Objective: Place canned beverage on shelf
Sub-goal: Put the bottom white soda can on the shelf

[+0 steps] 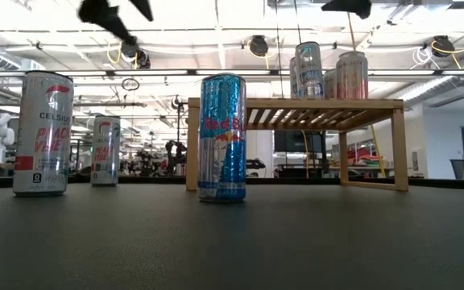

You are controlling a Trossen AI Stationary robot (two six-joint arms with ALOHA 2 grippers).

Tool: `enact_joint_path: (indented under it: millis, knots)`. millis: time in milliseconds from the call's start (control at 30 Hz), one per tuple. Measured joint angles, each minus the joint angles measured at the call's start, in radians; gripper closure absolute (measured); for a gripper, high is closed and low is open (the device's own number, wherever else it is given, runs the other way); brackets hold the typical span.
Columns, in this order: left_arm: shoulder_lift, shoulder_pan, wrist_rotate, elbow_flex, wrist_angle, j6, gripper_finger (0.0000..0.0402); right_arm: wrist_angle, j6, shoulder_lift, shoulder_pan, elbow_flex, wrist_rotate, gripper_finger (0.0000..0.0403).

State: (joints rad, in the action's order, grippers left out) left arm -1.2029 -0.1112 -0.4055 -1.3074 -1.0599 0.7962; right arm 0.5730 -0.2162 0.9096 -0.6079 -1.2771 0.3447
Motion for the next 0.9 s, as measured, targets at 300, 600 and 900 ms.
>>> enact_joint_path:
  millis: [300,600,900]
  knots:
    - [0.024,-0.144,0.072,0.006,-0.346,0.515,0.0039,-0.217,-0.068,0.002,0.102,0.134,-0.027,0.009]
    - [-0.001,-0.237,0.06,0.051,-0.395,0.715,0.0039,-0.26,-0.062,0.021,0.156,0.153,-0.053,0.009]
    - [0.0,-0.244,0.123,0.216,-0.229,0.768,0.0039,-0.262,-0.06,0.021,0.203,0.153,-0.087,0.009]
